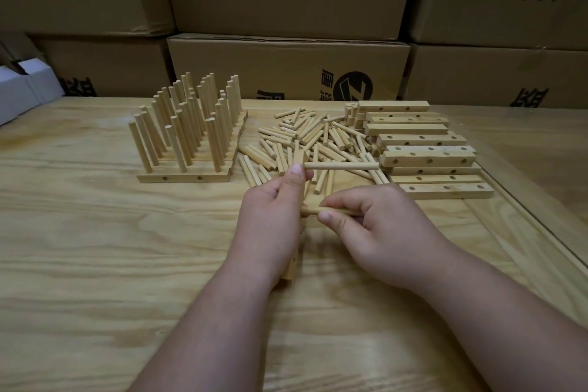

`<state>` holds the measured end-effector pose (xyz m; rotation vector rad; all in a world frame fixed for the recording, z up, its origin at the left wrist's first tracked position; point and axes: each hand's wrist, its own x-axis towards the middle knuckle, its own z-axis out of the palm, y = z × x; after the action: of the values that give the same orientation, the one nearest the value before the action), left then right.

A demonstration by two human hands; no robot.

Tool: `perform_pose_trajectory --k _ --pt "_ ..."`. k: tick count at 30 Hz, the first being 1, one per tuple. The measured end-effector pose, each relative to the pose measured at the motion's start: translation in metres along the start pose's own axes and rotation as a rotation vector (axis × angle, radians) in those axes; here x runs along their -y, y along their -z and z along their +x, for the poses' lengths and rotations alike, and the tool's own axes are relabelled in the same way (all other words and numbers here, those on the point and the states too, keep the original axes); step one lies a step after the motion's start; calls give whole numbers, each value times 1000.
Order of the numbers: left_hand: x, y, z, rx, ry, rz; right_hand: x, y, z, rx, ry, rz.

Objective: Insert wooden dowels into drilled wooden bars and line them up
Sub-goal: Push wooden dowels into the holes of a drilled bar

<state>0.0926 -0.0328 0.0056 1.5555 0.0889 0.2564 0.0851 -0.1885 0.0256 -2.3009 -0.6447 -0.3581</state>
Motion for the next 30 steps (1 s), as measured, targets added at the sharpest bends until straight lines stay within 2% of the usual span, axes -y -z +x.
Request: perform_pose_trajectory --k 4,7,10,13,17,19,21,25,30 --pt "1 -3 0 -49 0 -18 -2 -7 -1 -73 -39 89" --pt "-1 -2 1 -30 46 -61 -5 -10 -1 -121 -63 177" --pt "-2 -1 1 10 87 -113 -8 -11 -1 -204 -66 154" --pt "-2 -2 0 70 96 -74 -11 -10 0 -297 -65 162" --pt "-1 -1 3 27 134 -28 -15 -2 0 -360 -46 265" --pt "-2 0 5 -22 176 -78 -26 6 2 -433 -72 168" --pt "-5 1 6 -34 202 -148 -40 13 5 -460 -152 -48" --pt "-9 2 8 -25 221 -215 -59 16 9 -294 -403 -312" --pt "-7 2 9 3 214 -201 -55 8 9 -78 -404 -525"
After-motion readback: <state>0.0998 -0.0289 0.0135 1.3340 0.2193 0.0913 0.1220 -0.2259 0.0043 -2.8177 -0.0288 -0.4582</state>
